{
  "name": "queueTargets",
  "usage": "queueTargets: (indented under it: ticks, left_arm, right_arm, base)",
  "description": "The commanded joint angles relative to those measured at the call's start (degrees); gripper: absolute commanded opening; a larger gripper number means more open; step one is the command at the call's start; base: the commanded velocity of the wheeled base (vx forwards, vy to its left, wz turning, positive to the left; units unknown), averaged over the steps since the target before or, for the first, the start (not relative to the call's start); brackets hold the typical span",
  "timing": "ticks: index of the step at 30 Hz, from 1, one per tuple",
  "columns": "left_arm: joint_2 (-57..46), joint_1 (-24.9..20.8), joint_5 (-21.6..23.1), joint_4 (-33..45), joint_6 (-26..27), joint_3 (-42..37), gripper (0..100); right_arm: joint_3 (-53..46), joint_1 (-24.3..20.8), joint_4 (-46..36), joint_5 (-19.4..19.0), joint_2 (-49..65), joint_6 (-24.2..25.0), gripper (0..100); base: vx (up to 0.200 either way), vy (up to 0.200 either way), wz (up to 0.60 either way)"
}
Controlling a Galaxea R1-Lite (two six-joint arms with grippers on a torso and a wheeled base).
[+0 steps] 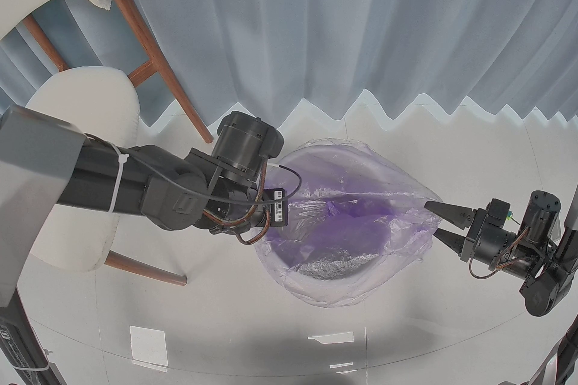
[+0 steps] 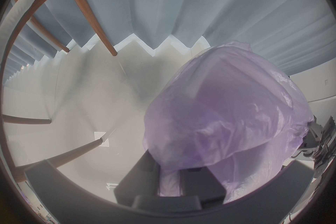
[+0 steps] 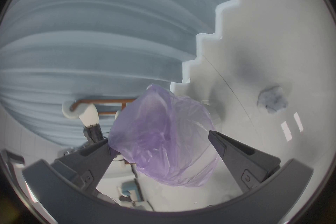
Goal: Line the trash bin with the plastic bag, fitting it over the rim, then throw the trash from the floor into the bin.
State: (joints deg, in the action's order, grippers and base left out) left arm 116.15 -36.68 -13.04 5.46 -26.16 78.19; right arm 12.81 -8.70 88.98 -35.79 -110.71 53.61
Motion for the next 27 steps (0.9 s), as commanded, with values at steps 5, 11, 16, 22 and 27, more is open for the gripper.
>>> queueTargets:
  ticks: [5,11,16,22,27]
  left_arm:
    - [-0.9,-2.1,1.6,-0.3,0.0,-0.5,0]
    - [-0.9,-2.3,1.6,-0.6,0.2,-0.8,0]
    - [-0.9,-1.7,1.6,-0.5,0.1,-0.9,0]
    - [-0.8,-0.5,1.6,-0.5,0.1,-0.9,0]
    - [-0.6,0.1,1.5,-0.5,0.0,-1.1,0]
  right_arm:
    - [4.4,-3.9,0.9,2.0,-4.4,-14.8,100]
    - [7.6,-4.4,0.9,-1.2,-2.1,-16.2,100]
    - [7.3,-4.1,0.9,-1.6,-2.4,-37.1,100]
    - [7.7,-1.8,1.0,-6.4,-2.3,-56.7,100]
    - [9.3,1.4,0.8,-12.1,-2.0,-61.4,100]
  base:
    - [0.0,0.0,0.0]
    - [0.0,0.0,0.0]
    - [0.0,0.0,0.0]
    - [0.0,0.0,0.0]
    - [0.0,0.0,0.0]
